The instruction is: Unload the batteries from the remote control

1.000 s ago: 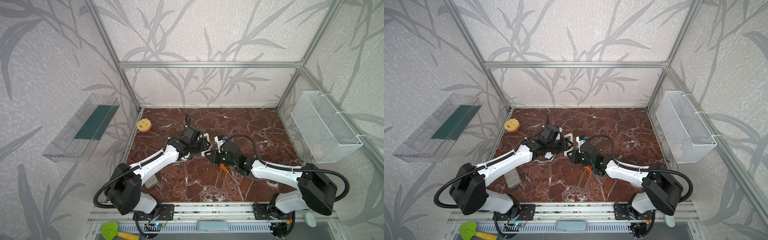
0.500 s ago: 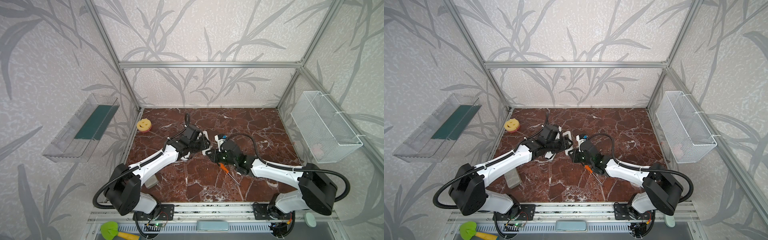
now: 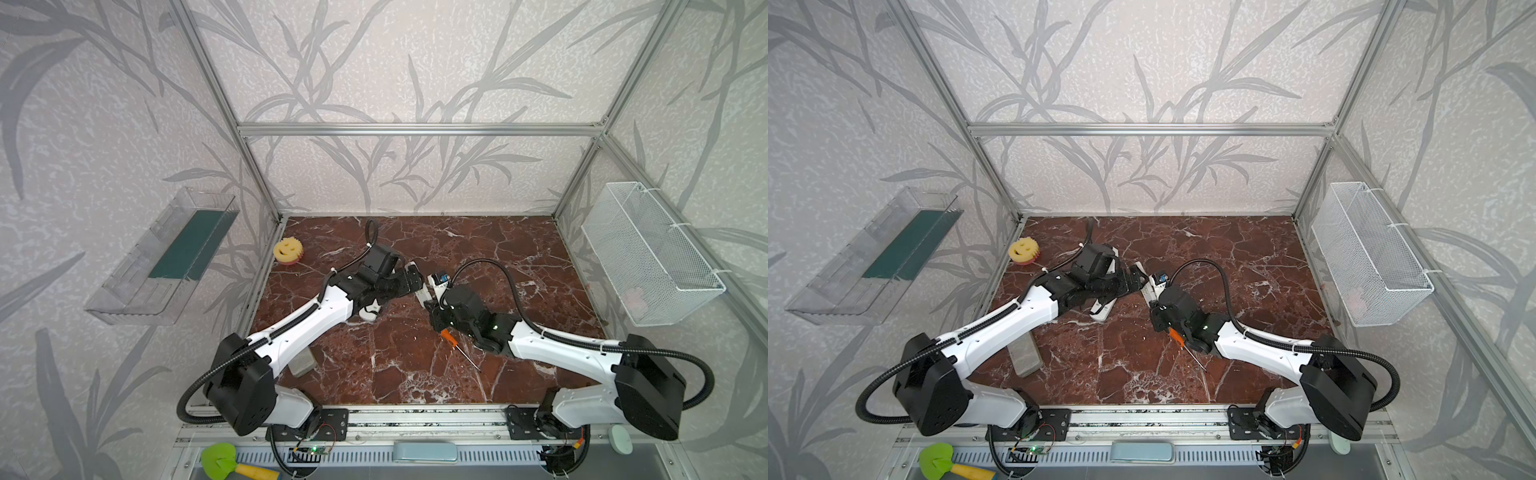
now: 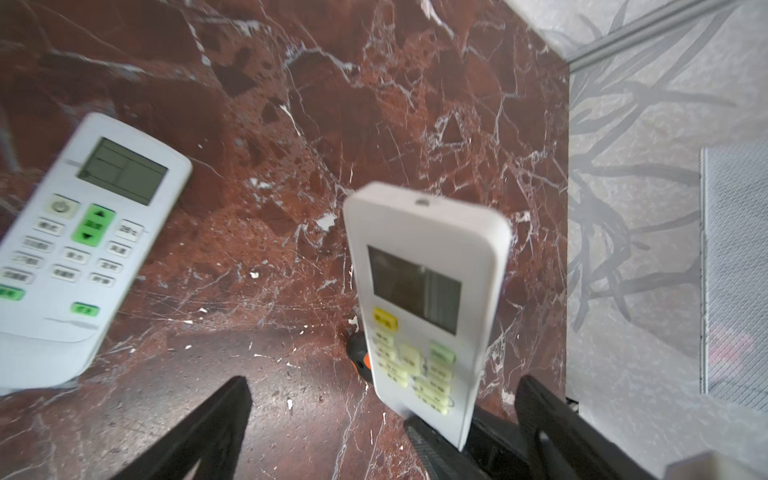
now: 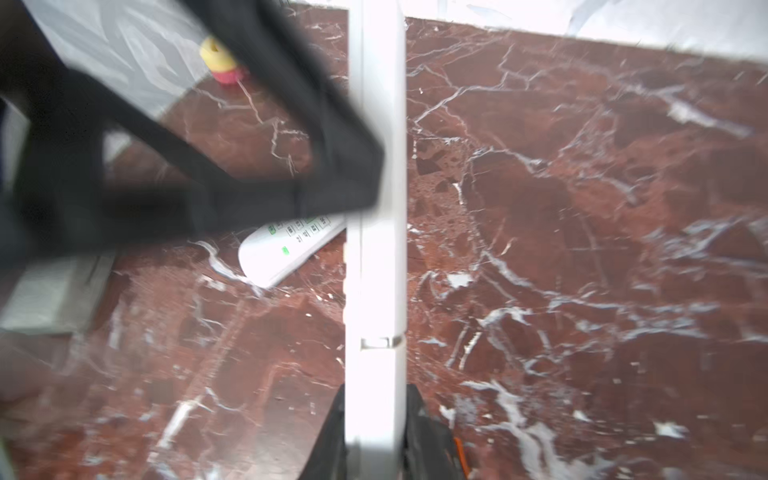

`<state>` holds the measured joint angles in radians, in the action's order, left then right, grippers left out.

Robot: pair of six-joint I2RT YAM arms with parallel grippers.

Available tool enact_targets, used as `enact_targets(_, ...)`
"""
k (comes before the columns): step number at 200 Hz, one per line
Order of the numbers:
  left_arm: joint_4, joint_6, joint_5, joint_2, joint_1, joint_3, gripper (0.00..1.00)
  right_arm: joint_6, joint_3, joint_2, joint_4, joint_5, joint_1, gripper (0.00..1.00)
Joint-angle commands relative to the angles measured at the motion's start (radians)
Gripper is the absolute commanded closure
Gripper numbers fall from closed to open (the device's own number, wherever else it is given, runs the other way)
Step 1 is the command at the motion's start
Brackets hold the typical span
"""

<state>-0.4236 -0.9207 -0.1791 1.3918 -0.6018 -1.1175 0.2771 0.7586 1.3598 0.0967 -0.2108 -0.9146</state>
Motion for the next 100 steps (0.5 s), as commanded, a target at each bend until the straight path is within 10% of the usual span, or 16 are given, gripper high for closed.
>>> enact_targets(1, -0.032, -0.132, -0.008, -0.076, 0.073, 0.011, 0.01, -0.178, 0.024, -0.020, -0.013, -0.141, -0.036, 0.97)
enact_targets(57, 0.160, -0.248, -0.214, -0.089, 0.166, 0.120, 0.01, -0.407, 0.039, 0.039, -0.004, -0.341, -0.101, 0.96)
enact_targets(100, 0.269, -0.382, -0.313, -0.044, 0.160, 0.182, 0.28, -0.514, 0.060, 0.097, -0.005, -0.408, -0.151, 0.96)
